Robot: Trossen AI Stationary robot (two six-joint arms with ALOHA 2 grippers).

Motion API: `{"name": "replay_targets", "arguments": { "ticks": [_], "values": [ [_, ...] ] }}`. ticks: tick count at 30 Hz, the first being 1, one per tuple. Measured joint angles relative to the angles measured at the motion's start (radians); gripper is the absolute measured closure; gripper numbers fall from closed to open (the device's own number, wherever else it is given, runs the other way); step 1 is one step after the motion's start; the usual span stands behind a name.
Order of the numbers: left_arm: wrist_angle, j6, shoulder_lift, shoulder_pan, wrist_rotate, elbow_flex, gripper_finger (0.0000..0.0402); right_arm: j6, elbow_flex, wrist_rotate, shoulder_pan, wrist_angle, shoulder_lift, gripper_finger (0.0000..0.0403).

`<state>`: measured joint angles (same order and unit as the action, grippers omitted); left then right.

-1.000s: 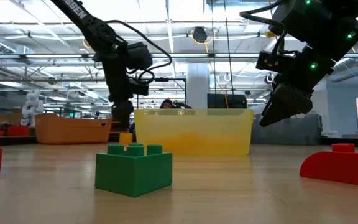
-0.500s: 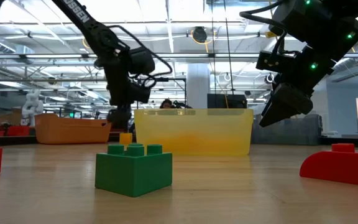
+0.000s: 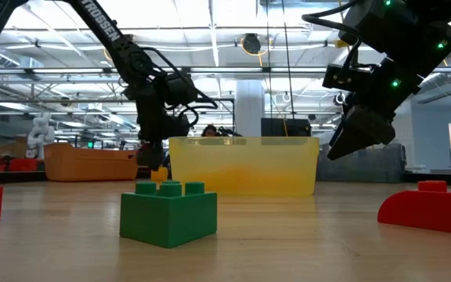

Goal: Sort & place blocks by color
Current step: Put the yellow 1-stud game piece into the yellow bin

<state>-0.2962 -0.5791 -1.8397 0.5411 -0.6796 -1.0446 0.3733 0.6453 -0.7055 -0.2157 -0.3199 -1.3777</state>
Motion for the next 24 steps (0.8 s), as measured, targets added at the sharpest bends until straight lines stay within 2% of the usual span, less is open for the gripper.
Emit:
{"name": "replay_targets", "arguments": {
  "ticks": [7,10,14,24],
  "values": [
    [0.006,0.013,0.000,0.003,0.029,0.000,0.0071,0.000,0.000,0.000,0.000,0.000,0.000,0.0145],
    [0.017,0.026,0.000,0.007,0.034,0.000,0.0100,0.000,0.000,0.000,0.000,0.000,0.000,0.0145],
    [0.021,0.043,0.000,0.019,0.069,0.000,0.0173,0.005,0.000,0.000,0.000,0.000,0.000,0.0145],
    [0.017,0.053,0.000,0.036,0.069,0.000,0.0384,0.004,0.000,0.000,0.000,0.000,0.000,0.0145]
  ]
}}
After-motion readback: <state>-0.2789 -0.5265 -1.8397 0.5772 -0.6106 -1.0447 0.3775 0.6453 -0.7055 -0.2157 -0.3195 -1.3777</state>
